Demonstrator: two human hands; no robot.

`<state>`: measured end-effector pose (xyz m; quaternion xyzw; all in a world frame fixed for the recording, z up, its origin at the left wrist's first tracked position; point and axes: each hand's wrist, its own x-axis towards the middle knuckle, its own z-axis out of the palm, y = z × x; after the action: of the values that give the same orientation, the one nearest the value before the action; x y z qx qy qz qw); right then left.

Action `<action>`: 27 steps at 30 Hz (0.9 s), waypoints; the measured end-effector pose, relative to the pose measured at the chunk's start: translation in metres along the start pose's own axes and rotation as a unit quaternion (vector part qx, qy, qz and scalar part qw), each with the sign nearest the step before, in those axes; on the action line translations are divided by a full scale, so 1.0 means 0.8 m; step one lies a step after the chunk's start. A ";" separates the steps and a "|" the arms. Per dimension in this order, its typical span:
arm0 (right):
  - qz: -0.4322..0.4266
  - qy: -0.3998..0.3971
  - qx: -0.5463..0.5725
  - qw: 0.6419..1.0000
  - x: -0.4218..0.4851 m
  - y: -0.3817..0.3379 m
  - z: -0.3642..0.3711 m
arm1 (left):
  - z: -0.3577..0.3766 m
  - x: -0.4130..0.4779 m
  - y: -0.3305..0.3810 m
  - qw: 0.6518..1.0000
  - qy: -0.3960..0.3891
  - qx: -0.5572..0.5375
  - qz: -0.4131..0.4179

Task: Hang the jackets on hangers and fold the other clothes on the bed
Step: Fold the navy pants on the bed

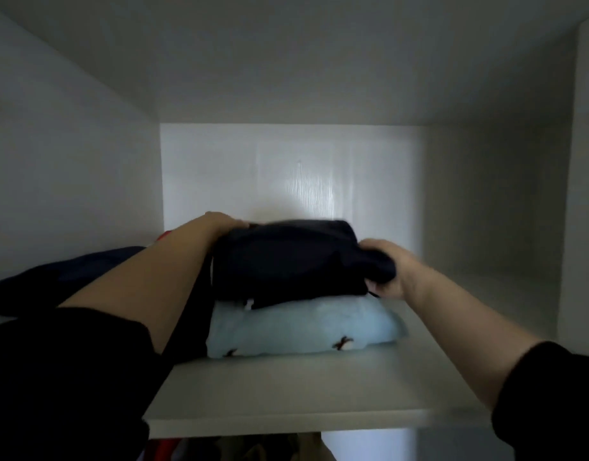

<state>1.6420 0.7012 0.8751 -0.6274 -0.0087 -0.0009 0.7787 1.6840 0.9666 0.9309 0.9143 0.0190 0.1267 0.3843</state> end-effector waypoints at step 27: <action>-0.181 0.133 -0.628 0.745 0.069 -0.025 0.051 | 0.077 -0.005 0.005 0.951 -0.091 0.264 0.131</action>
<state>1.6966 0.7370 0.9043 -0.9547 -0.0161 -0.2305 0.1875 1.6952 0.9204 0.8917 0.9852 -0.1029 0.0820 0.1095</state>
